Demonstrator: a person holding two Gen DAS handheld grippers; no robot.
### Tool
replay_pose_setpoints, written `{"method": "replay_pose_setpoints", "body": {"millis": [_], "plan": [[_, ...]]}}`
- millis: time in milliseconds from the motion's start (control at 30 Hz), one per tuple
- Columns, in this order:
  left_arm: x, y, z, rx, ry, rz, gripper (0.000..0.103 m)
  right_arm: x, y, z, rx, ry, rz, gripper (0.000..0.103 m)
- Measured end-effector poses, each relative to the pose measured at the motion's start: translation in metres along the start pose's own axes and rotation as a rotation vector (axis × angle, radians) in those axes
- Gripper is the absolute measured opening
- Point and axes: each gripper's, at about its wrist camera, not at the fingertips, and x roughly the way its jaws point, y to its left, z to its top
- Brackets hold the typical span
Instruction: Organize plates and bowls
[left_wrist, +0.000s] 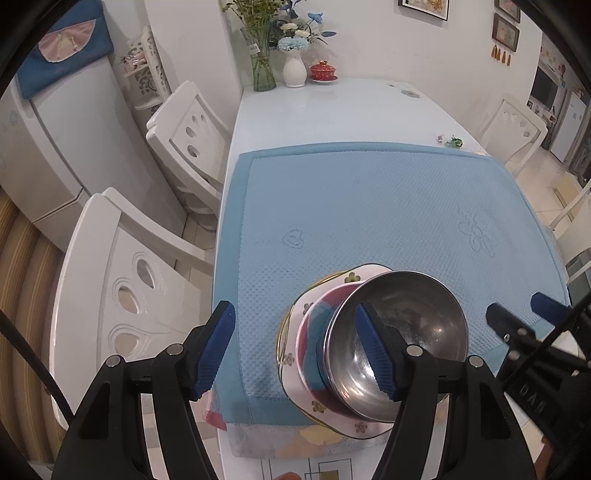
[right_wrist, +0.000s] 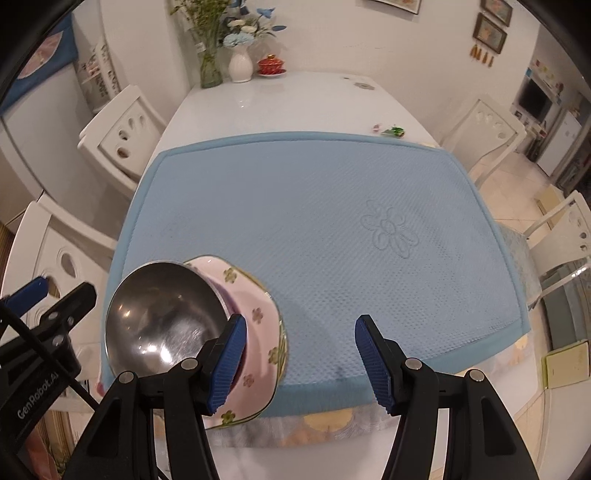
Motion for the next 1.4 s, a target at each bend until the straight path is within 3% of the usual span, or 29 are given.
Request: {"method": "replay_pose_setpoints", "body": {"millis": [300,900,1400], "plan": [[0.004,0.004,0.003,0.011,0.001,-0.015,0.066,0.007,0.008,0.0,0.016,0.032,-0.01,0.059],[-0.003,-0.012,0.002,0.011,0.003,-0.026,0.066,-0.009,0.01,-0.011,-0.018,0.012,-0.013,0.059],[-0.012,-0.051,0.001,-0.046,0.023,0.062,0.066,-0.009,-0.032,-0.004,-0.091,0.02,0.048,0.059]]}}
